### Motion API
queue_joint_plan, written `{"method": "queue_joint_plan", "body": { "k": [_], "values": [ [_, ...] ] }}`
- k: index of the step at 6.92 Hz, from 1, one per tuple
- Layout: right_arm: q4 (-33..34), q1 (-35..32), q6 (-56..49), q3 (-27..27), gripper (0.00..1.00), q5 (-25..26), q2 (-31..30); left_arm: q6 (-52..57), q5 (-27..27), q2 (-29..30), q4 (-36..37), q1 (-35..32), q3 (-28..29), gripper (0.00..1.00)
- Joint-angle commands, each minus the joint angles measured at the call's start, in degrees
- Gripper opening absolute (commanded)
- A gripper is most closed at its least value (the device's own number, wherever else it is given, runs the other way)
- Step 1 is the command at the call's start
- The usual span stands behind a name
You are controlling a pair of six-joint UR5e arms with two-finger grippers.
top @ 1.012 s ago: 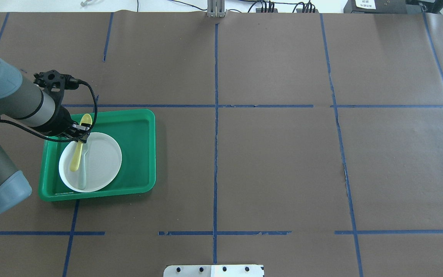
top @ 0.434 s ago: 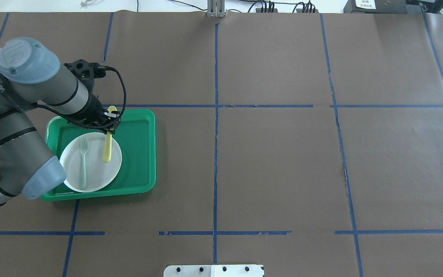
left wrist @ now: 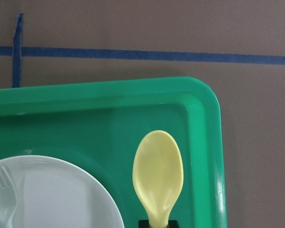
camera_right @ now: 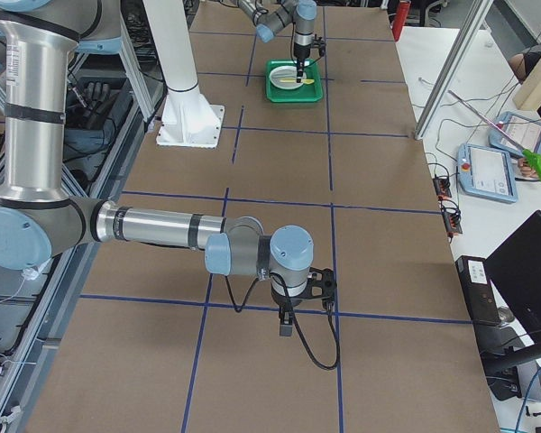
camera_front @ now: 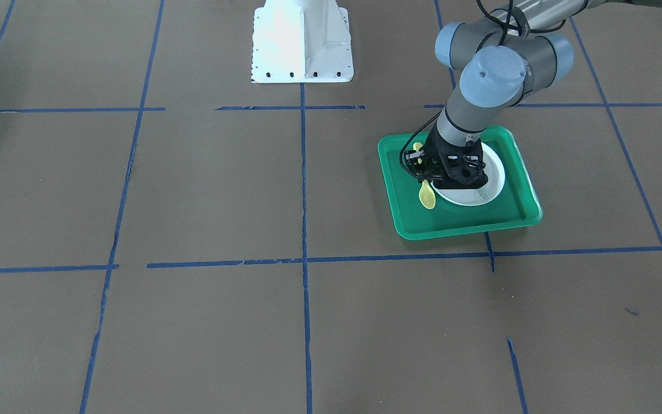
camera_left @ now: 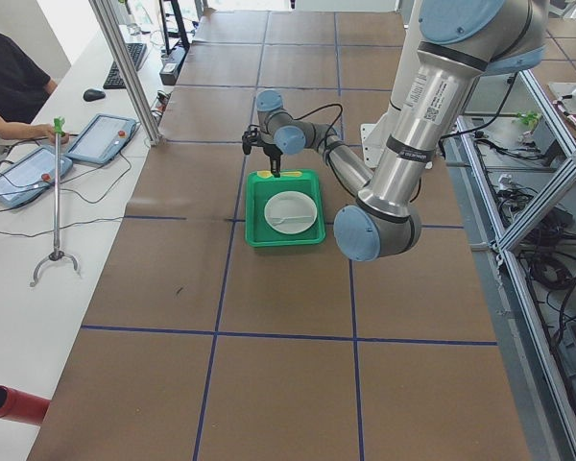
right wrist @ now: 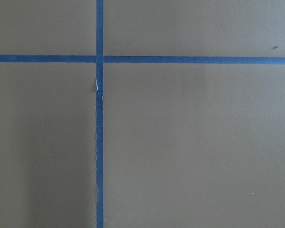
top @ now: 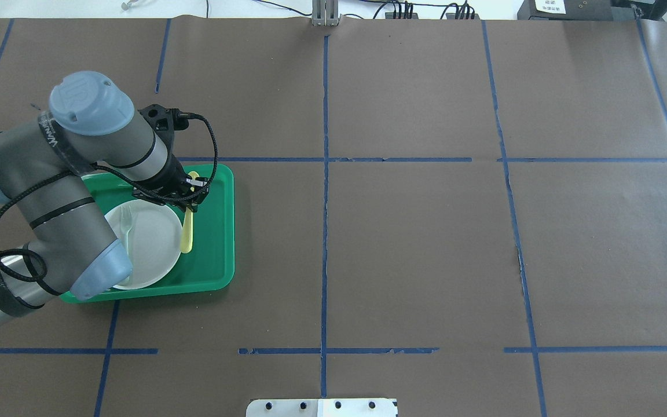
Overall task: Place spoon
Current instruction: 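Carry the spoon past the plate rim onto the green tray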
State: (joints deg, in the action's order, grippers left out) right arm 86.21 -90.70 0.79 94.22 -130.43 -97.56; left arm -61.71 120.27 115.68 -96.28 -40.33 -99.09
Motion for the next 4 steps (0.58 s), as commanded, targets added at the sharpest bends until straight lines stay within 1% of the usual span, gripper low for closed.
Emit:
{"method": "queue_joint_plan", "body": {
  "k": [1,4],
  "values": [
    [-0.1,0.0,0.0,0.0,1.00,0.0,0.0,-2.4,-0.2,-0.2,-5.3,2.2,3.6,0.00],
    [0.0,0.0,0.0,0.0,1.00,0.0,0.0,-2.7,-0.3,-0.2,-5.5,3.1,4.5,0.00]
  ]
}}
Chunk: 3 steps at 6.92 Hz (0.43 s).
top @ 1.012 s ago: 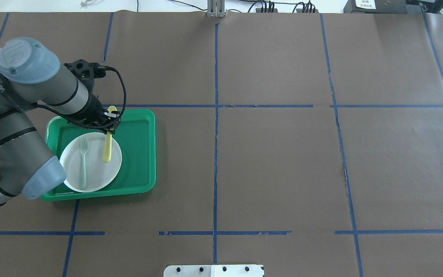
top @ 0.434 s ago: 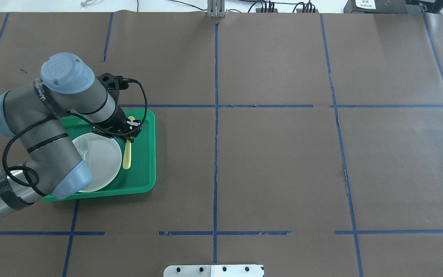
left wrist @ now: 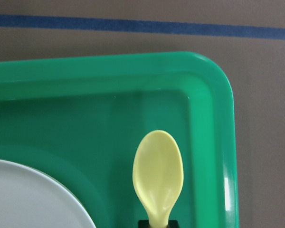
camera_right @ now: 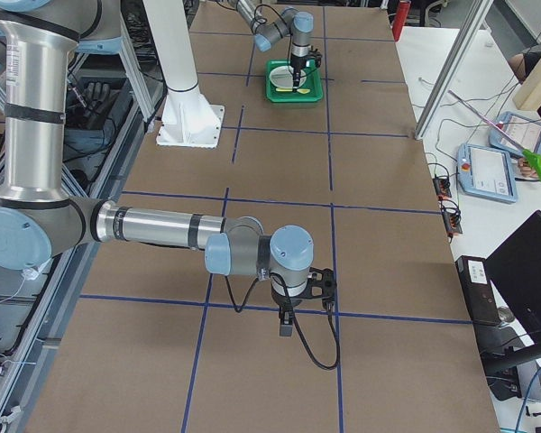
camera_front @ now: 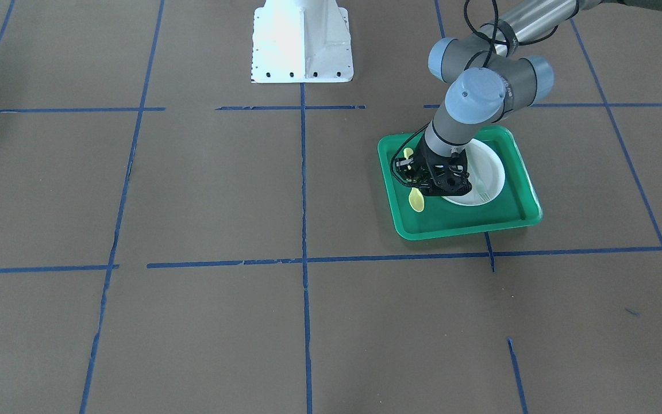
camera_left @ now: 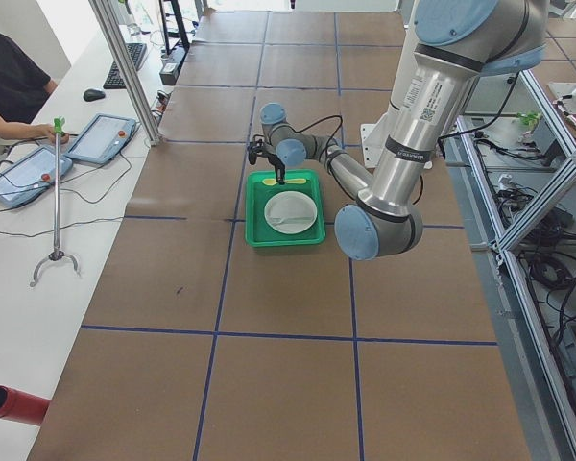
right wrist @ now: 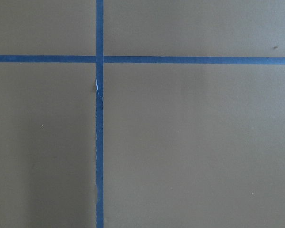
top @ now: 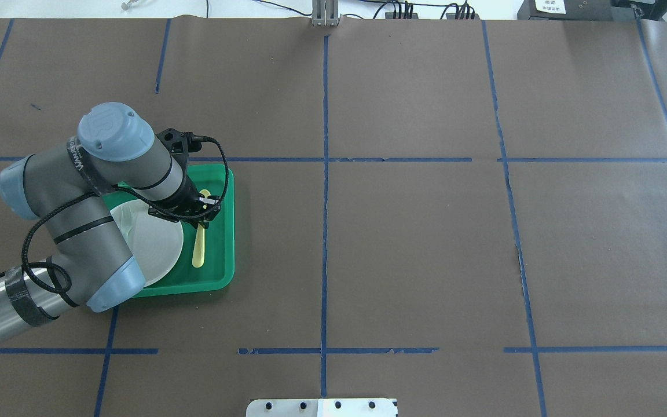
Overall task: Place spoon
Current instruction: 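Lower the spoon onto the tray beside the plate and open the left gripper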
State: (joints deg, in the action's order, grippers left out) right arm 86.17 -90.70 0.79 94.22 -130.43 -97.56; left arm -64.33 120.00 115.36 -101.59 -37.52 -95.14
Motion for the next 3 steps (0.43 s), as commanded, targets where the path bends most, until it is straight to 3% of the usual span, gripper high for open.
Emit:
{"method": "queue_joint_plan", "body": {
  "k": [1,2,3],
  "values": [
    [0.0,0.0,0.0,0.0,1.00,0.0,0.0,0.0,0.0,0.0,-0.2,0.5,0.7,0.00],
    [0.0,0.0,0.0,0.0,1.00,0.0,0.0,0.2,0.0,0.0,-0.2,0.5,0.8,0.00],
    [0.0,0.0,0.0,0.0,1.00,0.0,0.0,0.4,0.0,-0.1,-0.2,0.5,0.8,0.08]
  ]
}}
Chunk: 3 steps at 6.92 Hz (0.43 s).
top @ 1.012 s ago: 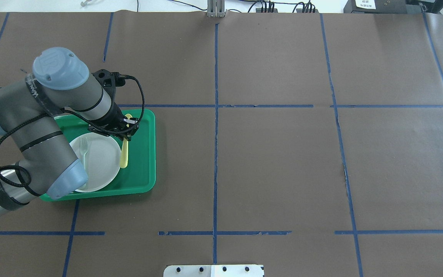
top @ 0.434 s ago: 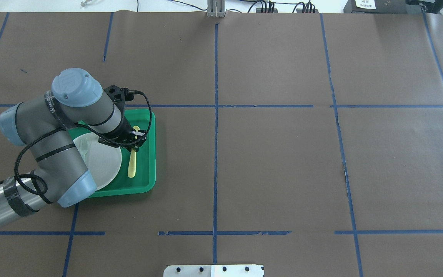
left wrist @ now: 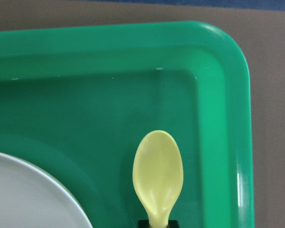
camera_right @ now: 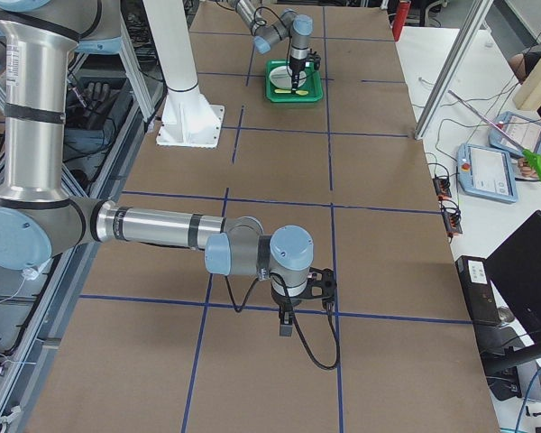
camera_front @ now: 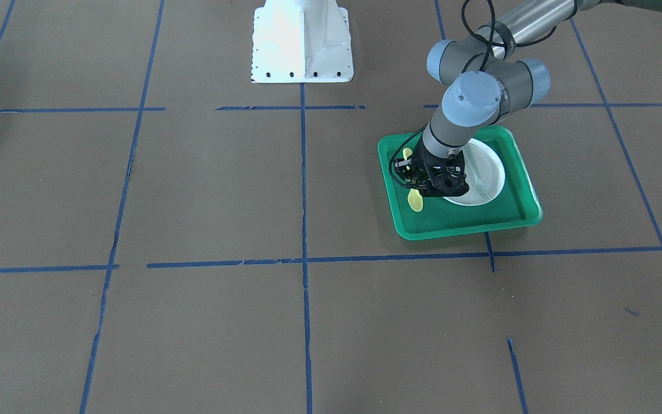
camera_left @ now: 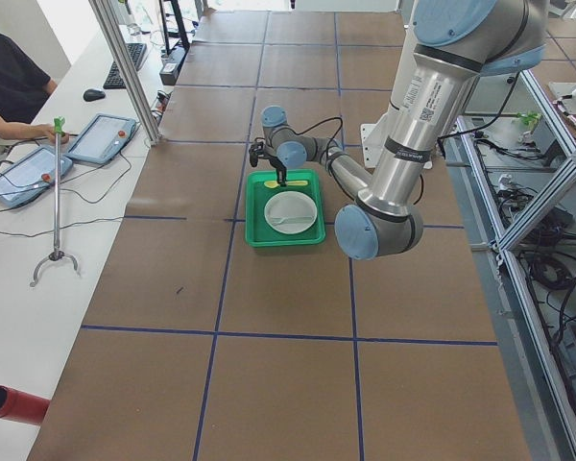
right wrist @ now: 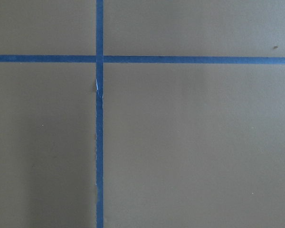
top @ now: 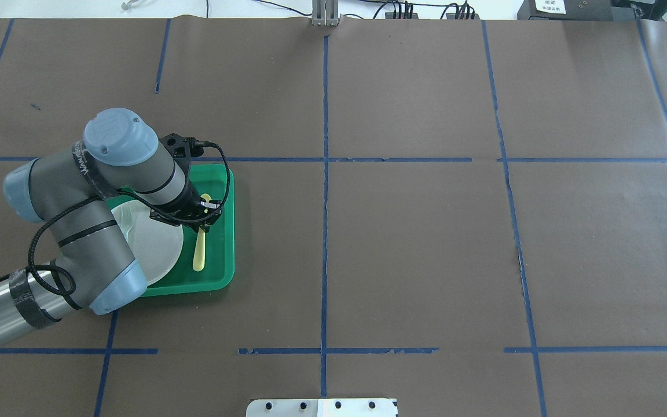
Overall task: Place spoon
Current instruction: 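Lower the spoon onto the tray beside the plate and open the left gripper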
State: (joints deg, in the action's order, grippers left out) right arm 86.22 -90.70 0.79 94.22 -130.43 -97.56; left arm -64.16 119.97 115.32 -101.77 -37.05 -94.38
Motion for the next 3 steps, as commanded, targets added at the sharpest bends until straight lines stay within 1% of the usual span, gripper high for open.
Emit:
{"method": "queue_joint_plan", "body": {
  "k": [1,3],
  "values": [
    [-0.1,0.0,0.0,0.0,1.00,0.0,0.0,0.3,0.0,-0.1,0.0,0.0,0.0,0.31],
    [0.0,0.0,0.0,0.0,1.00,0.0,0.0,0.4,-0.1,-0.1,0.0,0.0,-0.8,0.42]
  ]
}}
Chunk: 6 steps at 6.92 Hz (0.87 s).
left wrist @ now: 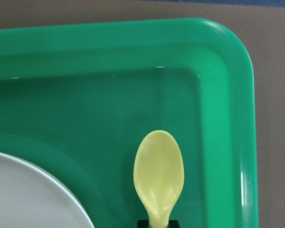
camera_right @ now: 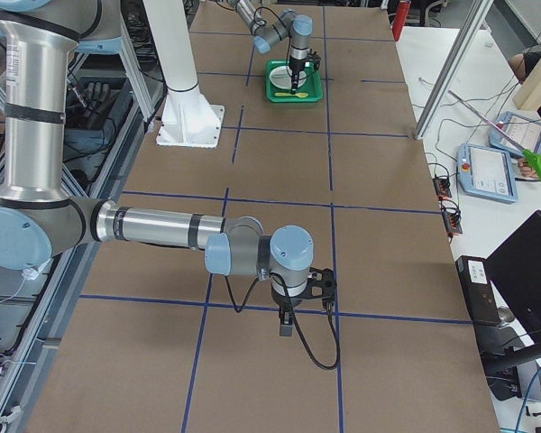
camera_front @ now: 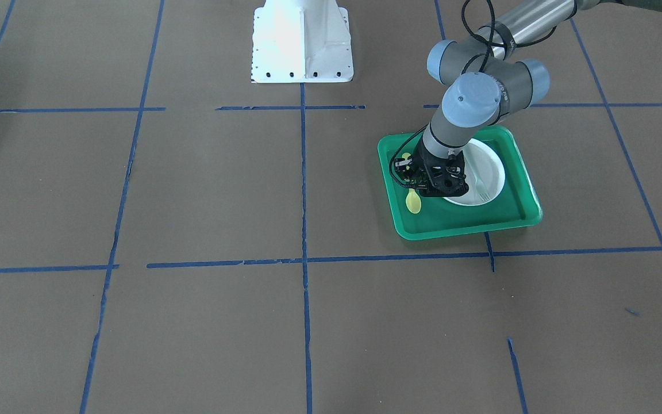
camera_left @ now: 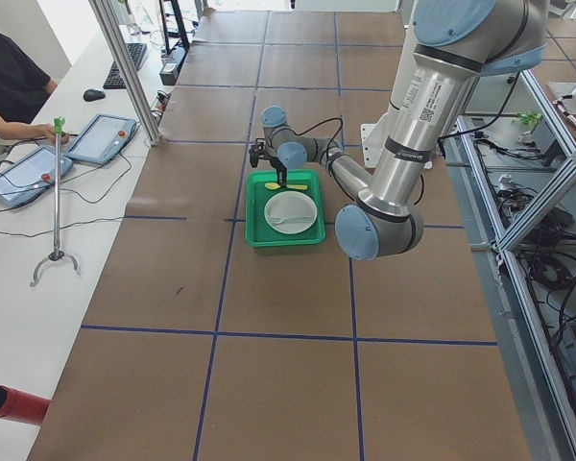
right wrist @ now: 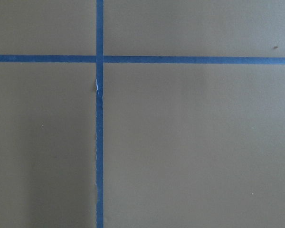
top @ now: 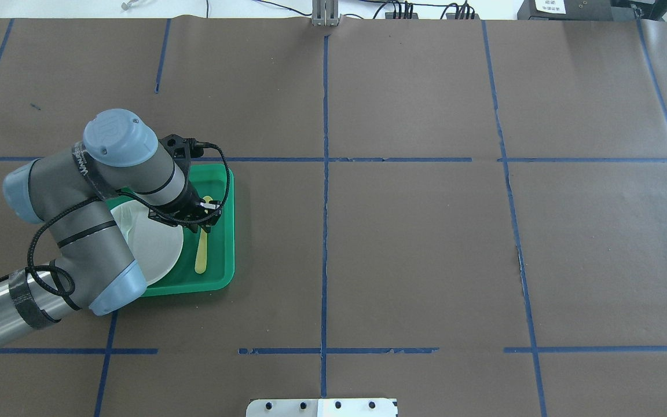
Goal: Place spoon
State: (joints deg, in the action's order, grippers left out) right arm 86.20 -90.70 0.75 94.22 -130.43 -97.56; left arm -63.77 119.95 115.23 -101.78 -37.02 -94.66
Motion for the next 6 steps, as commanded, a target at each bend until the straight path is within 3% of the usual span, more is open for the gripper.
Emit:
{"method": "queue_joint_plan", "body": {
  "k": [1,2,3,4,6],
  "values": [
    [0.0,0.0,0.0,0.0,1.00,0.0,0.0,0.1,-0.2,0.0,0.1,-0.8,-1.6,0.42],
    [0.0,0.0,0.0,0.0,1.00,0.0,0.0,0.5,-0.1,-0.1,0.9,-2.4,-3.8,0.43],
    [0.0,0.0,0.0,0.0,1.00,0.0,0.0,2.2,-0.1,-0.8,2.9,-4.5,-7.7,0.79],
    [0.0,0.0,0.0,0.0,1.00,0.0,0.0,4.6,-0.1,-1.1,7.1,-6.0,-12.8,1.00],
    [-0.1,0.0,0.0,0.0,1.00,0.0,0.0,14.5,0.4,-1.4,9.1,-14.6,-15.2,1.00]
  ]
}}
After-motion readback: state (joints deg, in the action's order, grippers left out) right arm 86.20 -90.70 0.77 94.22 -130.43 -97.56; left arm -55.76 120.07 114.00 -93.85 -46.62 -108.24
